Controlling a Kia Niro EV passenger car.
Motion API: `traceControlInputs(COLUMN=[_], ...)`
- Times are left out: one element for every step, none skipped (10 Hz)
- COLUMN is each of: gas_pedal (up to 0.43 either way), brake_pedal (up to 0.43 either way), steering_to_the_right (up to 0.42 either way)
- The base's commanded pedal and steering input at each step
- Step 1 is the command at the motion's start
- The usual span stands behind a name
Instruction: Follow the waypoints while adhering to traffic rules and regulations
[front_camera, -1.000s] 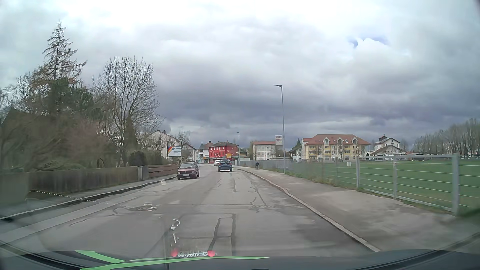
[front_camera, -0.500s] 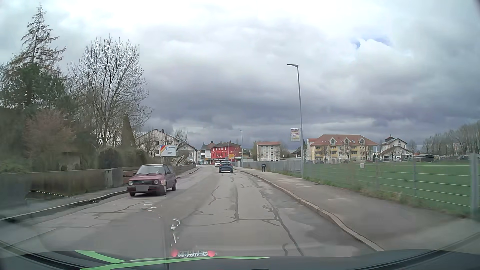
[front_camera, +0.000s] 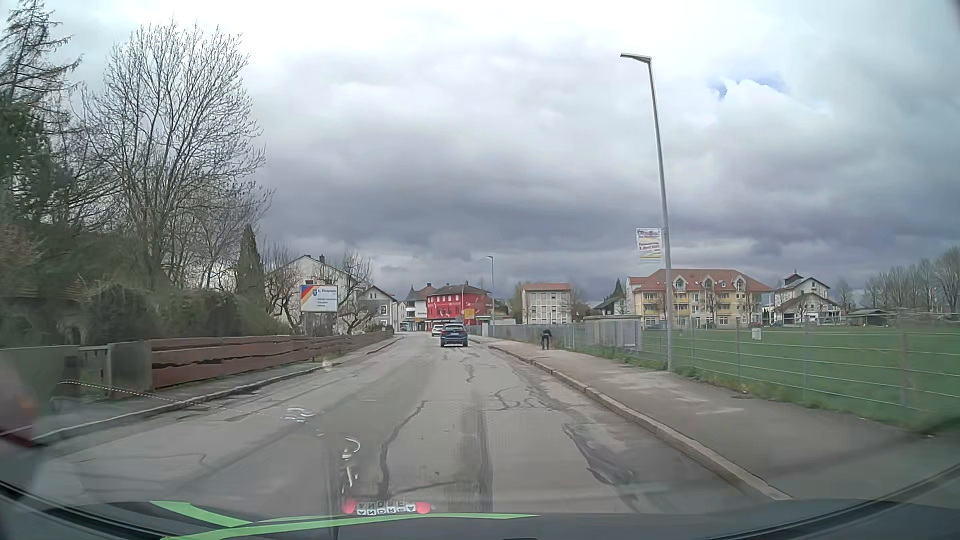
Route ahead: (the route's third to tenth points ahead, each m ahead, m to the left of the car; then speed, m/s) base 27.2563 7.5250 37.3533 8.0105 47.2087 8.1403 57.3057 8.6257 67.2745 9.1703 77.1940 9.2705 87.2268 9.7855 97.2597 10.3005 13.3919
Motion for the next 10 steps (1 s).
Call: traceControlInputs(gas_pedal=[0.11,0.098,0.087,0.079,0.0,0.0,0.0,0.0,0.0,0.0], brake_pedal=[0.0,0.0,0.0,0.0,0.0,0.0,0.0,0.0,0.0,0.0], steering_to_the_right=[-0.008,-0.008,-0.007,-0.007,-0.007,-0.007,-0.007,-0.007,-0.007,-0.007])
